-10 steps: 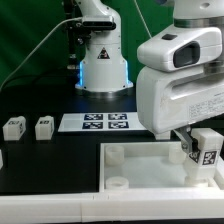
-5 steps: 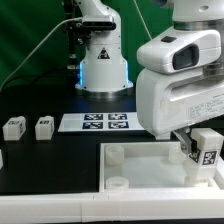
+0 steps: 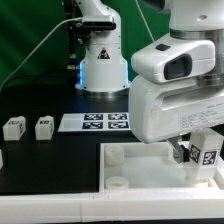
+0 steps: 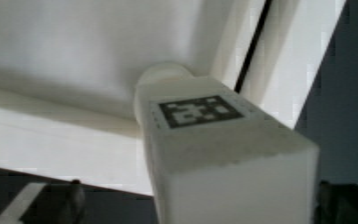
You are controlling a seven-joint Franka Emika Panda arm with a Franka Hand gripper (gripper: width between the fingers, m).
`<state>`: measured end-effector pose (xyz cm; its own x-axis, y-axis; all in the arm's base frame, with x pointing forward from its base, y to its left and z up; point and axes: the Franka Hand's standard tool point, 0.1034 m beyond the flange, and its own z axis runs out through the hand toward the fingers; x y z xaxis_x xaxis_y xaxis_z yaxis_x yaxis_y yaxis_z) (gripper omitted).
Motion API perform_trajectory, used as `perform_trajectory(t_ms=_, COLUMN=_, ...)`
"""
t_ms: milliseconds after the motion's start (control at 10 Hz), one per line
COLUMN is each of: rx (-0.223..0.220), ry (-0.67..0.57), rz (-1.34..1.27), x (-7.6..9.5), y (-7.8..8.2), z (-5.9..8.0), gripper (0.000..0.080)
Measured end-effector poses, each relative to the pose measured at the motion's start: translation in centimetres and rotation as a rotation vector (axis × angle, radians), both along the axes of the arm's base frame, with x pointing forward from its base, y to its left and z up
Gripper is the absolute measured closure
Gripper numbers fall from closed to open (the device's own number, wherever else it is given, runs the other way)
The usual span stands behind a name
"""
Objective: Assemble one leg
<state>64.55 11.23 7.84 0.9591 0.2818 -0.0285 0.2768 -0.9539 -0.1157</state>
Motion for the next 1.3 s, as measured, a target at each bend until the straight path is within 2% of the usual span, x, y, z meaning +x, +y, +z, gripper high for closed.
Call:
perform_trajectory(t_ms=200, rx=0.000, ry=0.001, rz=0.000, x=-0.04, y=-0.03, z=-0.05, gripper=0.0150)
perform_trajectory(t_ms=300, rx=0.000, ry=0.001, rz=0.000, x=-0.06, y=-0.03, z=-0.06, gripper=0.0274)
perform_trajectory(t_ms=400, rx=0.000, ry=0.002, rz=0.000, x=-0.06, y=-0.03, z=-0.07, gripper=0.0274)
perform_trajectory(t_ms=500, rx=0.000, ry=0.002, rz=0.000, x=-0.07, y=-0.03, z=-0.07, gripper=0.0417)
perform_trajectory(t_ms=600, rx=0.000, ry=0.002, rz=0.000, x=-0.08, y=-0.03, z=-0.09, gripper=0.0507)
perform_trajectory(t_ms=1000, rx=0.002, ry=0.003, rz=-0.034, x=0.05, y=-0.17, z=-0.28, gripper=0.0506)
perform_trajectory(t_ms=1100, rx=0.013, ry=-0.006, rz=-0.103, x=0.58, y=-0.36, z=-0.37, gripper=0.0506)
perform_trajectory(t_ms=1300, rx=0.007, ry=0.001, rz=-0.302, x=0.80, y=-0.51, z=-0.37, gripper=0.0506)
